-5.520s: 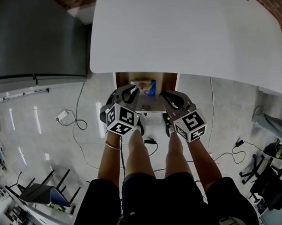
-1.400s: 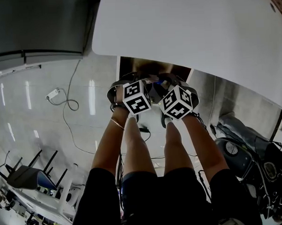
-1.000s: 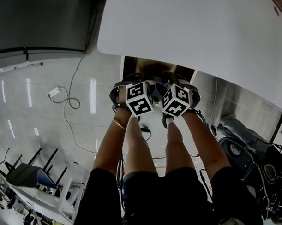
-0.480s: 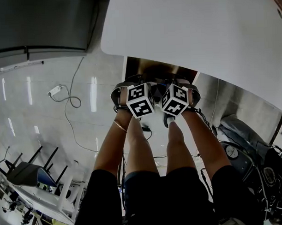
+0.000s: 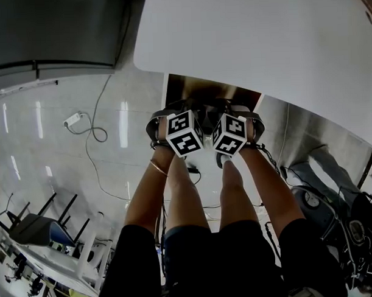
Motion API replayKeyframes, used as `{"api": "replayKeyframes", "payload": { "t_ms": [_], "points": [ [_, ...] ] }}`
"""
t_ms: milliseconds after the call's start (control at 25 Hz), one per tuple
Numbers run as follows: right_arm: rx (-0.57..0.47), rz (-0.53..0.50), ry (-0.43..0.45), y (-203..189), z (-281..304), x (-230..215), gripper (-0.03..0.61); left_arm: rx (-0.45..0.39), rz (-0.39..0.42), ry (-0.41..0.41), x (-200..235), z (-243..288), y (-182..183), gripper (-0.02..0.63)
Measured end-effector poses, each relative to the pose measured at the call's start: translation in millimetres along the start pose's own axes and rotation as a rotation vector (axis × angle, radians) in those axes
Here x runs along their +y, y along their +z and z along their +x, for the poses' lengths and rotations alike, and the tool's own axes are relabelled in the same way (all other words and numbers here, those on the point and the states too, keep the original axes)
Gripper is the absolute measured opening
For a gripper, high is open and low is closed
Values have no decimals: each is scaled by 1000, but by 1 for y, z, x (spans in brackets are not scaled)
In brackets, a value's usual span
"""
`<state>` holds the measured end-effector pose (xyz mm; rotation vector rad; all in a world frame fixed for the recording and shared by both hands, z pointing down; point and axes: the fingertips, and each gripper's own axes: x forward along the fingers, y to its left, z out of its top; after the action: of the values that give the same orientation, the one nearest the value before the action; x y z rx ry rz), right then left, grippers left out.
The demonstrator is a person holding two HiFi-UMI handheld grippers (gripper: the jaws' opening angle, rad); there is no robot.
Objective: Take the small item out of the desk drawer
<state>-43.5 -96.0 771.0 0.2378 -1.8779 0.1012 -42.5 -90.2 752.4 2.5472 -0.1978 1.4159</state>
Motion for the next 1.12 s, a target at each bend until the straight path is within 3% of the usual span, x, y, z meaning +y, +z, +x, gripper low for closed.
{"api": "replayKeyframes", "payload": {
  "t_ms": [320,1120],
  "points": [
    [-11,-7,-22,2,-7,0,109,-4,4,31,-2,-7,2,0],
    [-83,135,-80,8,-43,-13,108,-137,-180,123,7,-58,10,0]
  ]
}}
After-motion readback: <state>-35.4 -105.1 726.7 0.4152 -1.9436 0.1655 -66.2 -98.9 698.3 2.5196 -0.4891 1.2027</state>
